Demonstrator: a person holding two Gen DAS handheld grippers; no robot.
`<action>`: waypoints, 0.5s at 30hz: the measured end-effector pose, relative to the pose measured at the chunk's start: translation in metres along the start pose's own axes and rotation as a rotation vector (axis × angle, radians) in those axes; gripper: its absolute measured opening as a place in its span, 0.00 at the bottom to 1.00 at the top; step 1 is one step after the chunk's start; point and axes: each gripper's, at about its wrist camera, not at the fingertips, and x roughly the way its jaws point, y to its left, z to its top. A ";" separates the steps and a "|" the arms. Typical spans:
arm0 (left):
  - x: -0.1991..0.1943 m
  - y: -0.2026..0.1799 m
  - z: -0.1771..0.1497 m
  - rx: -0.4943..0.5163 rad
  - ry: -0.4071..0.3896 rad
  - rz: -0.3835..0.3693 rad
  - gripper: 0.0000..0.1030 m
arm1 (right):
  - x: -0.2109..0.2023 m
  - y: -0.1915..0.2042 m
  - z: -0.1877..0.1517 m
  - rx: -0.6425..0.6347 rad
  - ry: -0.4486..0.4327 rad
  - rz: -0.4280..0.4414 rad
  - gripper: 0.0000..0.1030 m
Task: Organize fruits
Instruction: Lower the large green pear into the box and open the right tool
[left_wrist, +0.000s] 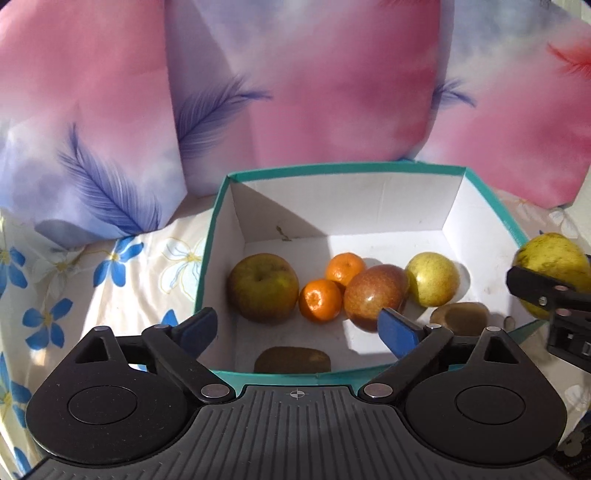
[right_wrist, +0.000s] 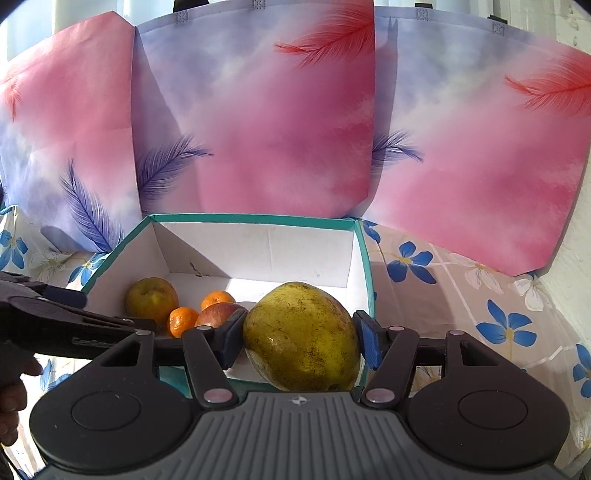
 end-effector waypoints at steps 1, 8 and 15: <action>-0.006 0.001 -0.001 -0.005 -0.006 -0.004 0.94 | 0.000 0.001 0.000 -0.002 -0.003 0.000 0.60; -0.018 0.009 -0.014 -0.023 0.011 0.030 0.94 | 0.003 0.005 0.003 -0.007 -0.024 -0.008 0.60; -0.013 0.024 -0.030 -0.072 0.072 0.045 0.94 | 0.007 0.011 0.002 -0.021 -0.025 -0.006 0.60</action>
